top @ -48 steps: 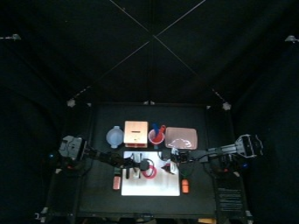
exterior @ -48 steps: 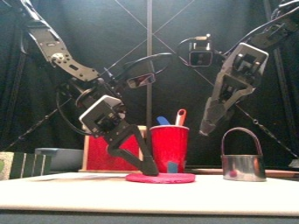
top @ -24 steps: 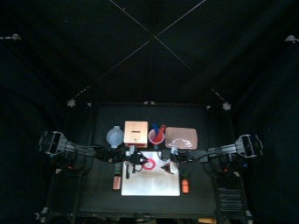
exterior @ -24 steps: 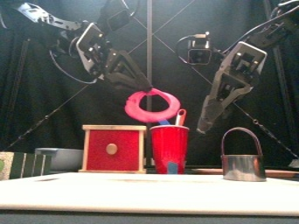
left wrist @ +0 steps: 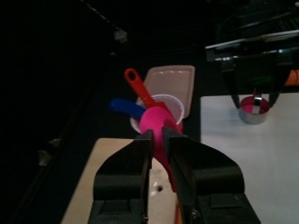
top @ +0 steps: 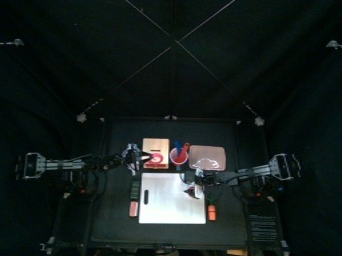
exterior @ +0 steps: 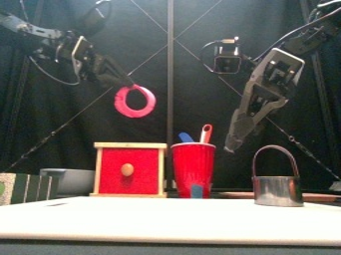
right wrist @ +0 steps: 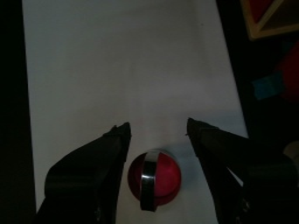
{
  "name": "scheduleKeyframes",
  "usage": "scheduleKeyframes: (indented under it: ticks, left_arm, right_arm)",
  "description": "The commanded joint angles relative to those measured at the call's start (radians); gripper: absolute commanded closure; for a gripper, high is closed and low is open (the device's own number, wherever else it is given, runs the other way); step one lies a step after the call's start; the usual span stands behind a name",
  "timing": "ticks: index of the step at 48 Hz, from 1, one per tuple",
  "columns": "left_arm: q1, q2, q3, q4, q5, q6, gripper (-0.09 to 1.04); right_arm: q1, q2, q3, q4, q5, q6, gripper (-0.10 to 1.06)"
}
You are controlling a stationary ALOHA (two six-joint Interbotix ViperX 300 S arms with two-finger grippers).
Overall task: Get the cutter from the drawer then cut the dough then place the extra dough in the bowl
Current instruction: Place the extra dough in the bowl
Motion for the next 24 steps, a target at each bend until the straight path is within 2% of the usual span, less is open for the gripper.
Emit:
scheduleKeyframes:
  ticks: [1, 13, 24]
  left_arm:
    - [0.052, -0.129, 0.041, 0.026, -0.002, -0.002, 0.37]
    - [0.206, -0.354, 0.172, 0.020, 0.081, -0.003, 0.37]
    - [0.313, -0.367, 0.224, 0.014, 0.235, -0.008, 0.37]
  right_arm:
    - [-0.002, -0.012, -0.009, 0.000, -0.008, 0.000, 0.09]
    - [-0.003, -0.012, -0.006, -0.005, -0.008, -0.002, 0.09]
    - [-0.003, -0.012, -0.005, -0.012, -0.008, 0.000, 0.09]
